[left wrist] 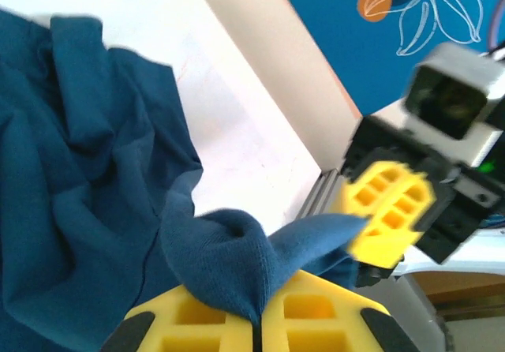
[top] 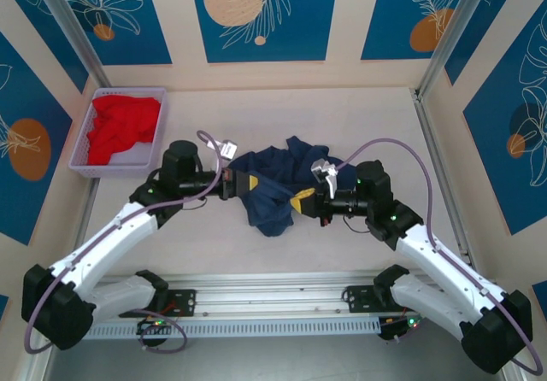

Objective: Fold the inside-out t-shirt

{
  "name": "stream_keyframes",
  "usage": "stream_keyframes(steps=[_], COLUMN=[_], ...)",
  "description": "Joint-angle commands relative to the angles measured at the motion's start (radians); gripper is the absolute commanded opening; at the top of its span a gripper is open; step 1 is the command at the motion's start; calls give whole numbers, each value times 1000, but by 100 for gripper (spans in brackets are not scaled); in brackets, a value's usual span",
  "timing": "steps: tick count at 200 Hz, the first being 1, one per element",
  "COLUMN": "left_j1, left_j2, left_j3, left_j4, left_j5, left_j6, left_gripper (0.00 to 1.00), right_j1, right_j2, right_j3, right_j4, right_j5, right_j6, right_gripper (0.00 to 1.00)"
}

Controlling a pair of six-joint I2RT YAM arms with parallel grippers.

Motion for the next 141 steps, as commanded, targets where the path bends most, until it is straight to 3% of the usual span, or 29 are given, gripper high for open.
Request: stream_keyframes(steps=[1,37,60,100,141], left_j1=[13,12,4,-70,-94], left_j2=[-41,-19,20,115,177], left_j3=[86,152,193,303,355], left_j4=[-70,-73,-105,-290,-360], left_j5=[-17,42,91,88,120], left_j6=[109,130,150,355,522], left_gripper=[7,5,1,0,3], right_j1=[-4,-4,-2,7,6], right_j2=[-30,-28,-16,-41,40], right_j3=[-30,-63,-37,51,130], right_j4=[-12,26,-23,-77,-96], right_j5=[26,20,62,133,176], right_j6=[-2,16,8,-39,-90], right_gripper=[0,3,19,37,42])
